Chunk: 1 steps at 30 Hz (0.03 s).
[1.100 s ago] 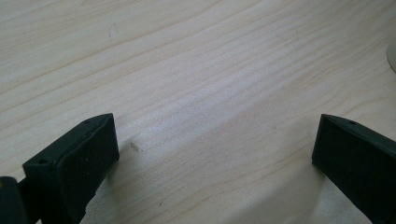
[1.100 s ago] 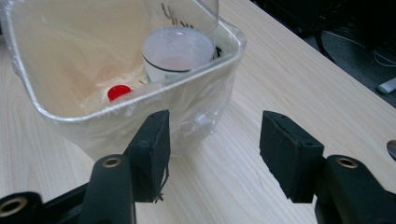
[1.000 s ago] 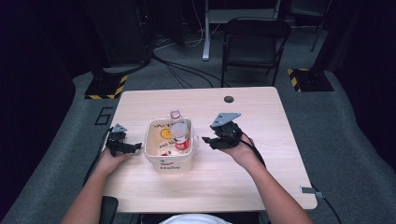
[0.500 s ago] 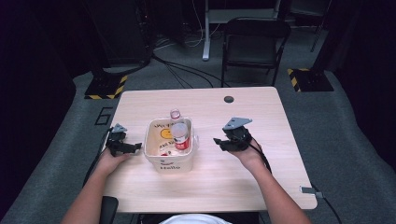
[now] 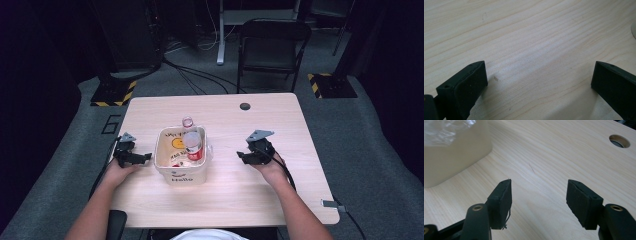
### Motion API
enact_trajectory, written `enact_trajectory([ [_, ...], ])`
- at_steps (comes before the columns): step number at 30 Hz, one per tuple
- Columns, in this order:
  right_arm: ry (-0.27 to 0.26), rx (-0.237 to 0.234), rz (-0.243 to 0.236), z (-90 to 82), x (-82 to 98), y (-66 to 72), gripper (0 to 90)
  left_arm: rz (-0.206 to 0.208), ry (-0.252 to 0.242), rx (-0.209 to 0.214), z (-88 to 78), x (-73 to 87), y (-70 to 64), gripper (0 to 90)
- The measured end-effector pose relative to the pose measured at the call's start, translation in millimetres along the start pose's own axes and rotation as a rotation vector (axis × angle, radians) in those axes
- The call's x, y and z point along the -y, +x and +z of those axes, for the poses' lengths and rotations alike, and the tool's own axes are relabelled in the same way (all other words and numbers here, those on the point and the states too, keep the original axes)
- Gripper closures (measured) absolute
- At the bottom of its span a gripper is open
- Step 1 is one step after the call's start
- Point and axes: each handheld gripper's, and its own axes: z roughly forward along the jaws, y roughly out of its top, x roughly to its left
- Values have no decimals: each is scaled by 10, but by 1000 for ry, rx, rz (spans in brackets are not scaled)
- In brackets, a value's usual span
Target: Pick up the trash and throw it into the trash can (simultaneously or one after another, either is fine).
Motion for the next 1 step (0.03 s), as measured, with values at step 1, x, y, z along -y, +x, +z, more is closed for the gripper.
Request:
enact_trajectory([
  [1, 1, 2, 1, 8, 13, -12, 365, 5, 3, 0, -1, -1, 4, 1],
])
